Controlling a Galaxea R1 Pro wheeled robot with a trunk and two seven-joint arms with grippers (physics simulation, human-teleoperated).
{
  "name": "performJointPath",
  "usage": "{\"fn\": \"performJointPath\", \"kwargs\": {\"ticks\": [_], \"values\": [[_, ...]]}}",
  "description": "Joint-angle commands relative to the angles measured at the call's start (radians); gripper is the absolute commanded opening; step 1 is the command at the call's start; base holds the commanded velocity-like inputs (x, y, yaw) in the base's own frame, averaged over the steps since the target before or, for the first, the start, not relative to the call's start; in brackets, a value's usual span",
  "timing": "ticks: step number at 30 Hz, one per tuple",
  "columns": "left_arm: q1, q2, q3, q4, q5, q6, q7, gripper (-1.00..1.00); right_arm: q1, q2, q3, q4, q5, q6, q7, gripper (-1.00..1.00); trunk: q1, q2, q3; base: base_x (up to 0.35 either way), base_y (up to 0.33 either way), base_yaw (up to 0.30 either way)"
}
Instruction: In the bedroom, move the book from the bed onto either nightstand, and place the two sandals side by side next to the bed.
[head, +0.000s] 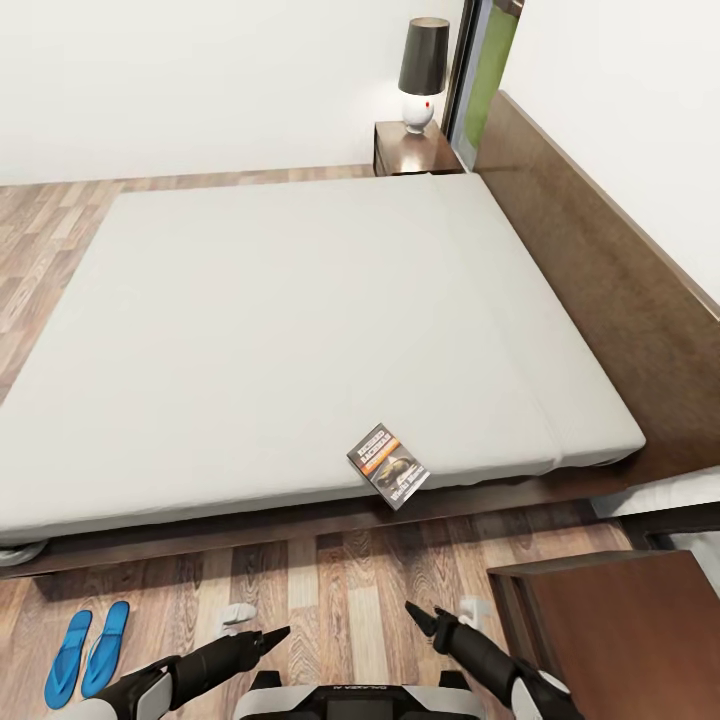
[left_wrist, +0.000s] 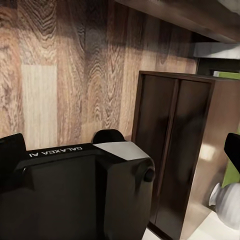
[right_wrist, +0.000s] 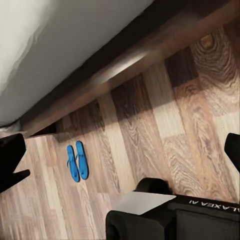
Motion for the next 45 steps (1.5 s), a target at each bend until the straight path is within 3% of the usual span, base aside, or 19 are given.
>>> {"fn": "performJointPath", "kwargs": {"ticks": [1,5,7,16,19,22,25,26,29,32,33,45], "values": [[0.000,0.001,-0.009,0.000,0.007,-0.004,-0.002,1.00,-0.001,0.005,-0.006,0.000,-0.034,0.003,0.006,1.00,0.000,-0.001,-0.001,0.000,0.000,0.000],[0.000,0.001,-0.009,0.000,0.007,-0.004,-0.002,1.00,-0.002,0.019,-0.003,-0.001,-0.121,-0.004,0.007,1.00,0.000,-0.001,-0.001,0.000,0.000,0.000],[0.000,0.001,-0.009,0.000,0.007,-0.004,-0.001,1.00,-0.003,0.023,-0.002,-0.002,-0.142,-0.007,0.007,1.00,0.000,-0.001,-0.001,0.000,0.000,0.000],[0.000,0.000,-0.011,0.000,0.007,-0.004,-0.001,1.00,-0.005,0.043,0.001,-0.002,-0.167,-0.007,0.006,1.00,0.000,-0.001,-0.001,0.000,0.000,0.000],[0.000,0.000,-0.011,0.000,0.007,-0.004,-0.001,1.00,-0.006,0.045,0.001,-0.001,-0.194,0.000,0.007,1.00,0.000,-0.001,-0.001,0.000,0.000,0.000],[0.000,0.000,-0.011,0.000,0.007,-0.004,-0.001,1.00,-0.007,0.046,0.001,-0.002,-0.260,0.005,0.010,1.00,0.000,-0.001,-0.001,0.000,0.000,0.000],[0.000,0.000,-0.011,0.000,0.007,-0.005,-0.001,1.00,-0.008,0.047,0.003,-0.002,-0.376,0.036,0.014,1.00,0.000,-0.001,-0.001,0.000,0.000,0.000],[0.000,-0.001,-0.011,0.000,0.007,-0.005,-0.001,1.00,-0.008,0.047,0.004,-0.002,-0.397,0.051,0.014,1.00,0.000,-0.001,-0.001,0.000,0.000,0.000],[0.000,-0.002,-0.011,0.000,0.007,-0.005,-0.001,1.00,-0.033,0.047,0.005,-0.004,-0.477,0.154,0.024,1.00,0.000,-0.001,-0.001,0.000,0.000,0.000],[0.000,-0.003,-0.012,0.000,0.007,-0.005,-0.001,1.00,-0.061,0.046,0.005,-0.003,-0.517,0.218,0.046,1.00,0.000,-0.001,-0.001,0.000,0.000,0.000],[0.000,-0.004,-0.012,0.000,0.007,-0.005,-0.001,1.00,-0.075,0.046,0.006,-0.003,-0.543,0.256,0.083,1.00,0.000,-0.001,-0.001,0.000,0.000,0.000],[0.000,-0.007,-0.012,0.000,0.008,-0.005,-0.001,1.00,-0.081,0.047,0.007,-0.003,-0.554,0.272,0.159,1.00,0.000,-0.001,-0.001,0.000,0.000,0.000]]}}
